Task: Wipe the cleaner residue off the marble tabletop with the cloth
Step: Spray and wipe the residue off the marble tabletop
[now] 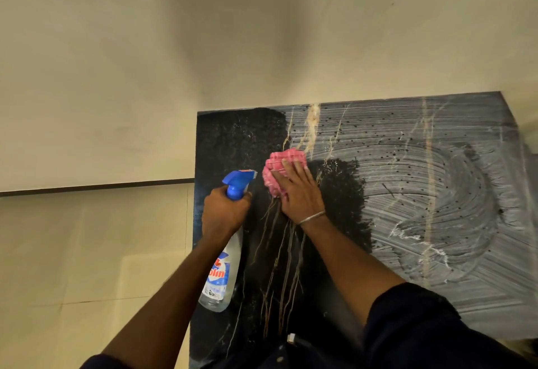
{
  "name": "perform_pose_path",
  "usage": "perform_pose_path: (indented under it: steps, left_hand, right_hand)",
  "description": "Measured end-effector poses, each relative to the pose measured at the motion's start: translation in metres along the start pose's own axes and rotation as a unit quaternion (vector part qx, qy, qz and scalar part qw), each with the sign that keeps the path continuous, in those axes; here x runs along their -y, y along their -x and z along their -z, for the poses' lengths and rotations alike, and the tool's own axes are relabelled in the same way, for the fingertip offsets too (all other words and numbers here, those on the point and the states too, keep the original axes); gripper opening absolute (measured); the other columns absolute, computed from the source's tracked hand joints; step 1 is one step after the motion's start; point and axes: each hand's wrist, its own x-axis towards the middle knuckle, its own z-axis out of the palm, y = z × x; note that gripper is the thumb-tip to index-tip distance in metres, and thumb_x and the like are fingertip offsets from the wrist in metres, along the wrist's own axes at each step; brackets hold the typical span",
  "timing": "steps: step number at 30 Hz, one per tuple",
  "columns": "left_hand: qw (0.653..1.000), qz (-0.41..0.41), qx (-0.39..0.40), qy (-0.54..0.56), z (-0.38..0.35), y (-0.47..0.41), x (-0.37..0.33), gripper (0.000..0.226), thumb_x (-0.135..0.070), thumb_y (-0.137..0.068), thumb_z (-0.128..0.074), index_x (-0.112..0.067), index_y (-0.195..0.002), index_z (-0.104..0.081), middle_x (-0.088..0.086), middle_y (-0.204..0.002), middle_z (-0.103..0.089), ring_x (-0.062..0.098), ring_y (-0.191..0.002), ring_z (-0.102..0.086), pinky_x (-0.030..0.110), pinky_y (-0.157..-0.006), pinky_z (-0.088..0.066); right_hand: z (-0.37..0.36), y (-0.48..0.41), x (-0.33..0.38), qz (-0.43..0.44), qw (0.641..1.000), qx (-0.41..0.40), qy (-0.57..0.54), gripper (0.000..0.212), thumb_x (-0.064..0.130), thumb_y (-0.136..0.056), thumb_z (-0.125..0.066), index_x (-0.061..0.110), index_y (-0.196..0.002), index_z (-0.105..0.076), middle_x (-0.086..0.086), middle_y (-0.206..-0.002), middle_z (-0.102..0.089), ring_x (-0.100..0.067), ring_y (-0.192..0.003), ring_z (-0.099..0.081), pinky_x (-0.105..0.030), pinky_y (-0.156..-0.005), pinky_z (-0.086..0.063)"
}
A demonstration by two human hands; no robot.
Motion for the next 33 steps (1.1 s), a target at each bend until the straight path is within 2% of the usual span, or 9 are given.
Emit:
perform_pose_path:
  steps: [6, 10, 12, 14, 17, 22, 28, 31, 33]
  left_hand:
    - [1.000, -0.024, 0.000, 0.000, -0.004, -0.010, -0.007, 0.014, -0.023, -0.086, -0.068, -0.012, -0.092, -0.061, 0.005, -0.074, -0.063, 0.018, -0.068, -0.062, 0.033, -0.069, -0.053]
    - [1.000, -0.029, -0.008, 0.007, -0.008, -0.014, -0.009, 0.015, -0.023, -0.085, -0.069, -0.011, -0.089, -0.062, 0.003, -0.070, -0.061, 0.016, -0.065, -0.060, 0.032, -0.066, -0.051]
    - [0.999, -0.031, -0.007, 0.011, -0.009, -0.015, -0.007, 0.015, -0.023, -0.084, -0.069, -0.011, -0.090, -0.062, 0.004, -0.072, -0.062, 0.017, -0.066, -0.061, 0.034, -0.068, -0.054]
    - [0.999, -0.028, -0.006, 0.012, -0.009, -0.015, -0.006, 0.017, -0.024, -0.084, -0.070, -0.011, -0.091, -0.062, 0.004, -0.073, -0.063, 0.019, -0.067, -0.061, 0.037, -0.071, -0.056]
    - [1.000, -0.020, -0.007, 0.010, -0.010, -0.017, -0.004, 0.021, -0.025, -0.083, -0.070, -0.010, -0.095, -0.063, 0.005, -0.075, -0.064, 0.020, -0.068, -0.063, 0.040, -0.073, -0.058]
    - [1.000, -0.010, -0.004, 0.004, -0.010, -0.023, -0.005, 0.023, -0.024, -0.084, -0.070, -0.010, -0.099, -0.062, 0.006, -0.079, -0.064, 0.019, -0.071, -0.063, 0.040, -0.076, -0.058]
    - [1.000, -0.022, 0.008, -0.007, -0.012, -0.032, -0.010, 0.023, -0.025, -0.085, -0.069, -0.009, -0.101, -0.063, 0.003, -0.078, -0.064, 0.015, -0.070, -0.062, 0.034, -0.073, -0.054]
    - [1.000, -0.022, 0.007, -0.005, -0.013, -0.035, -0.011, 0.025, -0.026, -0.085, -0.070, -0.009, -0.102, -0.063, 0.003, -0.079, -0.065, 0.016, -0.071, -0.063, 0.035, -0.075, -0.056]
    - [1.000, -0.023, 0.005, -0.001, -0.015, -0.036, -0.012, 0.025, -0.027, -0.085, -0.070, -0.010, -0.101, -0.063, 0.003, -0.079, -0.065, 0.016, -0.072, -0.064, 0.035, -0.075, -0.056]
  right_hand:
    - [0.024, 0.010, -0.075, -0.173, 0.984, -0.033, -0.006, 0.069, 0.016, -0.086, -0.058, 0.020, -0.149, -0.032, -0.016, -0.158, -0.021, -0.039, -0.146, -0.015, -0.053, -0.116, -0.023]
    - [0.020, 0.000, -0.050, -0.267, 0.962, -0.051, -0.028, 0.073, 0.014, -0.084, -0.060, 0.019, -0.150, -0.029, -0.018, -0.158, -0.017, -0.040, -0.146, -0.008, -0.053, -0.118, -0.015]
    - [0.014, -0.007, -0.027, -0.252, 0.966, -0.049, -0.041, 0.076, 0.015, -0.084, -0.062, 0.020, -0.151, -0.027, -0.018, -0.159, -0.015, -0.040, -0.147, -0.005, -0.052, -0.120, -0.011]
    - [0.010, -0.015, -0.005, -0.190, 0.980, -0.032, -0.046, 0.078, 0.016, -0.084, -0.063, 0.021, -0.152, -0.025, -0.017, -0.159, -0.015, -0.040, -0.147, -0.005, -0.052, -0.120, -0.010]
    - [-0.001, -0.024, 0.019, -0.086, 0.995, -0.018, -0.044, 0.078, 0.014, -0.080, -0.067, 0.019, -0.149, -0.031, -0.017, -0.157, -0.024, -0.041, -0.145, -0.015, -0.053, -0.118, -0.015]
    - [0.003, -0.024, -0.009, 0.003, 1.000, 0.000, -0.016, 0.079, 0.010, -0.078, -0.066, 0.021, -0.149, -0.033, -0.015, -0.155, -0.030, -0.038, -0.144, -0.021, -0.052, -0.117, -0.023]
    - [0.020, -0.022, -0.064, -0.177, 0.983, -0.041, -0.027, 0.073, 0.006, -0.083, -0.062, 0.017, -0.149, -0.032, -0.018, -0.157, -0.022, -0.038, -0.146, -0.013, -0.051, -0.119, -0.016]
    - [0.018, -0.036, -0.045, -0.250, 0.967, -0.043, -0.030, 0.075, 0.012, -0.084, -0.062, 0.018, -0.150, -0.028, -0.019, -0.158, -0.018, -0.041, -0.146, -0.008, -0.052, -0.119, -0.013]
    - [0.014, -0.047, -0.025, -0.244, 0.969, -0.039, -0.031, 0.079, 0.017, -0.084, -0.065, 0.020, -0.152, -0.023, -0.019, -0.158, -0.016, -0.042, -0.146, -0.006, -0.052, -0.120, -0.011]
